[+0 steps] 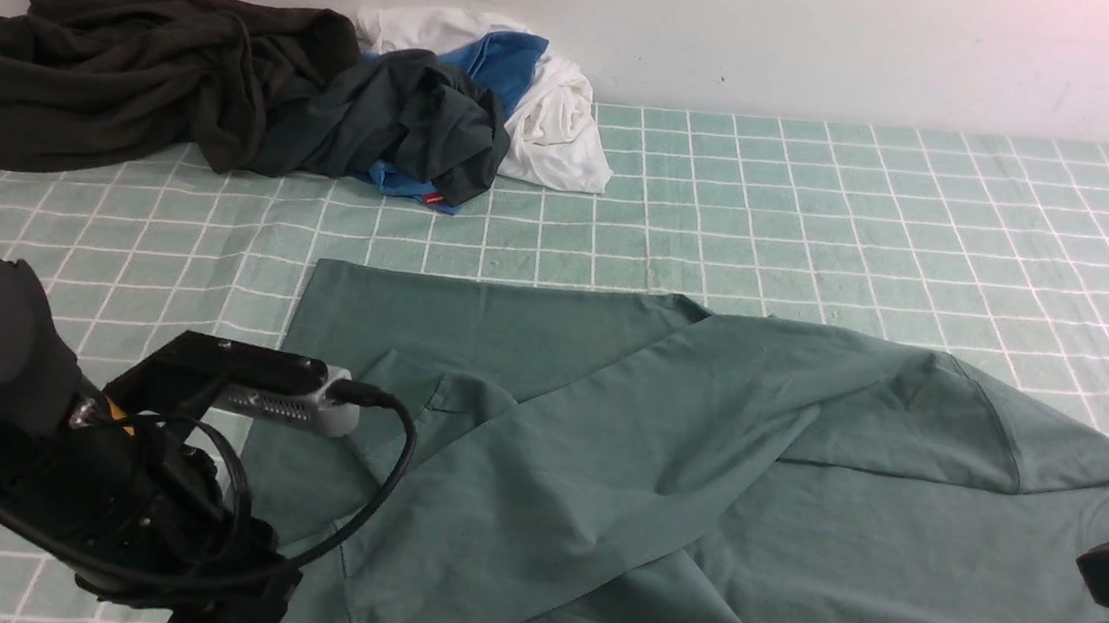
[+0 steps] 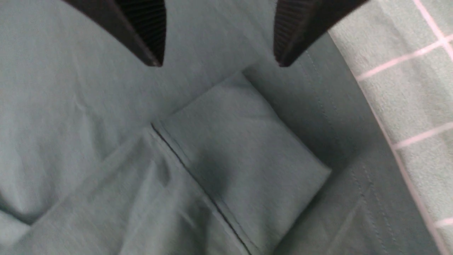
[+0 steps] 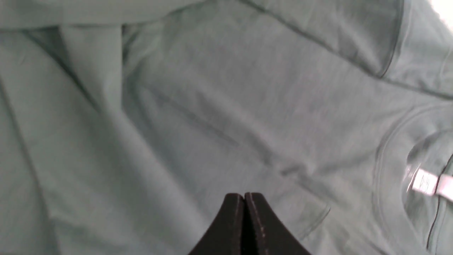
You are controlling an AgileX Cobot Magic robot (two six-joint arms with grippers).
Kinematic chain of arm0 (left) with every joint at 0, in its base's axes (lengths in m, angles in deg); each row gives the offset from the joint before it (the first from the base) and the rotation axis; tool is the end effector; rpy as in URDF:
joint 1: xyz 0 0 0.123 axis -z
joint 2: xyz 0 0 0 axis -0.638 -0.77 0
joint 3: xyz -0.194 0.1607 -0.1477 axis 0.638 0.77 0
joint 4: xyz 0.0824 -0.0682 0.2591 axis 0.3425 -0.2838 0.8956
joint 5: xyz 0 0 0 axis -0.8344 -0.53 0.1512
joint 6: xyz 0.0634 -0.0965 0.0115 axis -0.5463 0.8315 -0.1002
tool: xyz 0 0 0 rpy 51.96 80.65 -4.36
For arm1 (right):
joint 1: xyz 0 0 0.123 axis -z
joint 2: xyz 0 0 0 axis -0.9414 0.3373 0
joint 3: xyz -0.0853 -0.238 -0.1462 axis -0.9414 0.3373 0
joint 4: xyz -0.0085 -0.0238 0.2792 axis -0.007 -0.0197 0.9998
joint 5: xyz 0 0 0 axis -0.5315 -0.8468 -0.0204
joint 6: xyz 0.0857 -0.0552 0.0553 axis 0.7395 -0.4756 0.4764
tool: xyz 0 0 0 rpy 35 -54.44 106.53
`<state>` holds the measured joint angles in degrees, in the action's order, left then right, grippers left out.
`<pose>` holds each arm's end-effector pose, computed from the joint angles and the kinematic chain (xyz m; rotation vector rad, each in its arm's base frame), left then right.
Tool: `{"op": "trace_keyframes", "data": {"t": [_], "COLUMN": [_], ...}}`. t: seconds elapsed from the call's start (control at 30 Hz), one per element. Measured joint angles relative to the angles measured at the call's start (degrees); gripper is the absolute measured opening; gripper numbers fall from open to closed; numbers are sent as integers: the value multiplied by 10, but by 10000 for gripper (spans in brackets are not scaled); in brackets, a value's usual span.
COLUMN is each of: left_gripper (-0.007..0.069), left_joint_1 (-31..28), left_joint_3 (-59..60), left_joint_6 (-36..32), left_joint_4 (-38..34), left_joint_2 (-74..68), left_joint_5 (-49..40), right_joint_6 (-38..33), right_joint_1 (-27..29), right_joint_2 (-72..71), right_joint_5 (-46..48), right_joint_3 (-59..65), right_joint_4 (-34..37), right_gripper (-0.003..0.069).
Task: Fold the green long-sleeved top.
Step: Use the left arm to drag and drop the cuff onto the cuff closest to the left arm, then use both arms simultaneously to clamp the lower edge of the clothing fabric
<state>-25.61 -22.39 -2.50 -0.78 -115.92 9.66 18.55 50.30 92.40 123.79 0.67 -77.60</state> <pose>0.2382 -0.0916 0.1822 0.5221 2.8710 -0.4224 0.1830 0.0666 0.2874 -0.5851 2.6328 0.0796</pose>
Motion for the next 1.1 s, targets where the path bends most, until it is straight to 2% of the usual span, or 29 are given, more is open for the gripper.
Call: {"op": "trace_keyframes", "data": {"t": [0.03, 0.1, 0.13, 0.17, 0.2, 0.23, 0.3, 0.4, 0.5, 0.63, 0.83, 1.0, 1.1], "left_gripper": [412, 476, 487, 489, 489, 489, 478, 464, 459, 459, 455, 358, 309], "left_joint_1": [1, 28, 59, 64, 111, 117, 192, 273, 319, 338, 340, 340, 340], "left_joint_3": [0, -4, -5, -5, -2, -1, 25, 79, 117, 135, 130, 117, 102], "left_joint_6": [-3, -25, -34, -35, -40, -40, -42, -42, -42, -42, -42, -34, -33], "left_joint_4": [0, 3, 9, 12, 37, 41, 100, 172, 200, 206, 206, 206, 177], "left_joint_2": [2, 26, 37, 40, 45, 46, 45, 32, 12, -22, -44, -47, -43], "left_joint_5": [0, -35, -51, -54, -84, -91, -109, -81, -36, 0, 1, -21, -59], "right_joint_6": [-4, -22, -33, -36, -52, -53, -74, -89, -95, -95, -97, -97, -97], "right_joint_1": [0, 0, 0, 0, 0, 0, 0, 0, 0, 0, 0, 0, 0], "right_joint_2": [0, 0, -1, -1, -2, -3, -6, -5, -5, -5, -5, -5, -5], "right_joint_5": [10, 58, 75, 76, 84, 85, 89, 89, 90, 90, 90, 90, 90], "right_joint_3": [-3, -19, -24, -24, -24, -24, -24, -24, -24, -24, -24, -24, -24], "right_joint_4": [0, 28, 47, 54, 82, 86, 115, 135, 138, 139, 139, 139, 139], "right_gripper": [-14, -14, -14, -14, -14, -14, -14, -14, -14, -14, -14, -14, -14]}}
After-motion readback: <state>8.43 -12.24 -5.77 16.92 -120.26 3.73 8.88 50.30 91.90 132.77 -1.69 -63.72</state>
